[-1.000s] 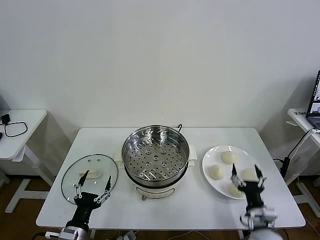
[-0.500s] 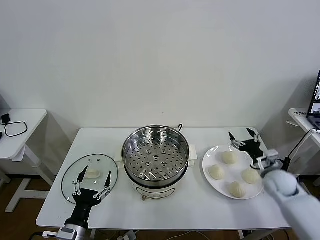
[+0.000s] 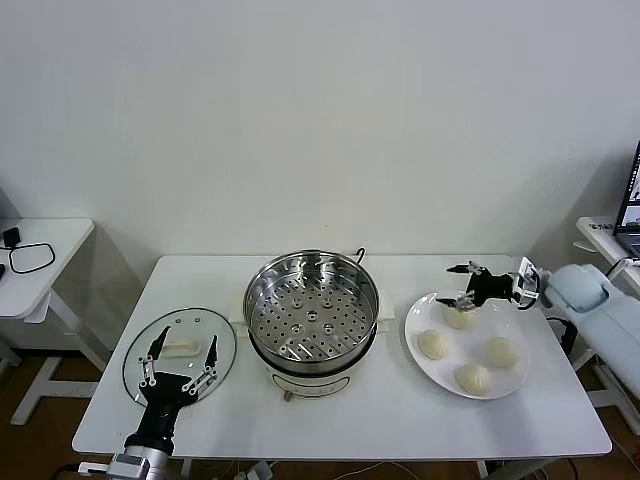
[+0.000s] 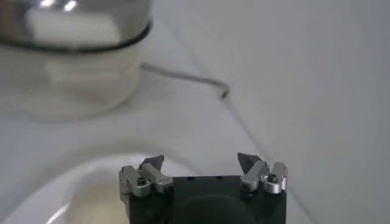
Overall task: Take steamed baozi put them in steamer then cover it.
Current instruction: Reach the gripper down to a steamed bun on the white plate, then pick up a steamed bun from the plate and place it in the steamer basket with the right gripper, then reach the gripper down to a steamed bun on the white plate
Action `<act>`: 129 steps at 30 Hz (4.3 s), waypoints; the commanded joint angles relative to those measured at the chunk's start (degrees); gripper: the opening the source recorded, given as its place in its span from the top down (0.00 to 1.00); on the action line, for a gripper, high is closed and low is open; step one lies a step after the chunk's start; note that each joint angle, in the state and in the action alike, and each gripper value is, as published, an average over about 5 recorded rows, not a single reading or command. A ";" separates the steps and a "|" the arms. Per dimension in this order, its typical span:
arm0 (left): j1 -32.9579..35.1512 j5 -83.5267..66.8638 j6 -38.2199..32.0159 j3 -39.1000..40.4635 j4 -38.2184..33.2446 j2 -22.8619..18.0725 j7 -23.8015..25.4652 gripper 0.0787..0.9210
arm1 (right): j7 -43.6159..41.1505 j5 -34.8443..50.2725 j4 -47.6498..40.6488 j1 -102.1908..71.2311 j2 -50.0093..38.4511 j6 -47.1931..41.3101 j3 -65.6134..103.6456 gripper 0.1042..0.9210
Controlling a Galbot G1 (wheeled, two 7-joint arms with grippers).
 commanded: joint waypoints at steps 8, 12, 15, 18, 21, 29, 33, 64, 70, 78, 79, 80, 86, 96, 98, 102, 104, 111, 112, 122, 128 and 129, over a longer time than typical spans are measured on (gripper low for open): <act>0.25 -0.05 -0.11 -0.32 -0.35 -0.24 -0.16 0.12 | -10.80 -19.41 -18.53 11.54 12.08 2.92 -11.36 0.12; 0.33 -0.05 -0.21 -0.41 -0.26 -0.30 -0.26 0.12 | -9.33 -20.12 -20.59 10.46 14.08 3.49 -10.56 0.12; 0.41 -0.06 -0.31 -0.45 -0.15 -0.32 -0.32 0.12 | -8.49 -21.19 -21.73 10.03 15.15 4.00 -10.18 0.12; 0.43 -0.06 -0.36 -0.46 -0.11 -0.33 -0.34 0.12 | -7.83 -22.36 -22.74 9.65 15.98 4.49 -9.85 0.12; 0.46 -0.06 -0.45 -0.44 -0.07 -0.36 -0.39 0.12 | -7.34 -22.90 -23.56 9.17 16.60 4.76 -9.59 0.12; 0.57 -0.06 -0.95 -0.49 0.39 -0.41 -0.56 0.12 | -6.29 -23.95 -24.22 8.59 17.60 5.66 -9.13 0.19; 0.56 -0.08 -0.94 -0.51 0.28 -0.45 -0.60 0.12 | -6.33 -23.91 -22.72 8.54 17.07 6.02 -9.56 0.28; 0.60 -0.09 -0.92 -0.18 -1.22 -0.48 -0.82 0.12 | -9.46 -16.12 15.72 42.84 24.72 32.02 -33.36 0.33; 1.12 -0.09 -1.13 -0.31 -1.79 -0.52 -0.92 0.12 | -9.25 -22.38 13.90 37.28 30.24 33.78 -33.08 0.33; 1.23 -0.15 -1.52 -0.45 -1.70 -0.53 -1.18 0.12 | -8.06 -31.01 7.26 29.64 36.72 34.29 -30.95 0.33; 1.22 -0.17 -1.47 -0.44 -1.71 -0.53 -1.25 0.12 | -7.94 -31.54 6.75 29.19 37.16 34.28 -30.86 0.32; 1.21 -0.20 -1.39 -0.45 -1.72 -0.52 -1.35 0.12 | -7.85 -31.99 6.27 28.85 37.52 34.28 -30.79 0.32; 1.03 -0.36 -1.03 -0.51 -1.89 -0.35 -1.66 0.12 | -7.37 -34.95 2.56 27.03 39.80 34.54 -29.90 0.31; 0.95 -0.59 -1.34 -0.74 -1.66 -0.07 -1.82 0.12 | -6.65 -38.40 -2.73 24.23 42.47 35.37 -28.01 0.28; 0.97 -0.61 -1.45 -0.85 -1.58 -0.02 -1.86 0.12 | -6.49 -38.43 -2.97 24.06 42.53 35.42 -27.95 0.25; 0.96 -0.69 -1.53 -1.03 -1.55 0.03 -1.89 0.12 | -6.46 -37.75 -1.97 24.44 41.88 35.24 -27.53 0.16; 0.94 -0.73 -1.51 -1.02 -1.61 0.04 -1.90 0.12 | -7.07 -36.32 -0.45 25.31 40.79 34.82 -27.22 0.13; 0.87 -0.80 -1.42 -1.04 -1.79 0.06 -1.91 0.12 | -13.50 -20.25 8.45 34.60 30.72 25.81 -28.67 0.12; 0.85 -0.80 -1.42 -1.03 -1.78 0.05 -1.91 0.12 | -14.29 -16.00 9.31 36.82 28.69 22.79 -30.00 0.12; 0.70 -0.65 -1.13 -0.28 -2.44 -0.10 -1.84 0.12 | -15.67 11.79 9.63 48.62 9.43 -3.84 -46.68 0.12; 0.52 -0.56 -1.09 0.01 -2.65 -0.06 -1.80 0.12 | -12.97 14.03 12.02 43.94 1.13 -8.33 -51.92 0.12; 0.51 -0.55 -1.10 0.02 -2.65 -0.06 -1.79 0.12 | -12.15 13.84 12.36 42.80 0.36 -8.60 -52.54 0.12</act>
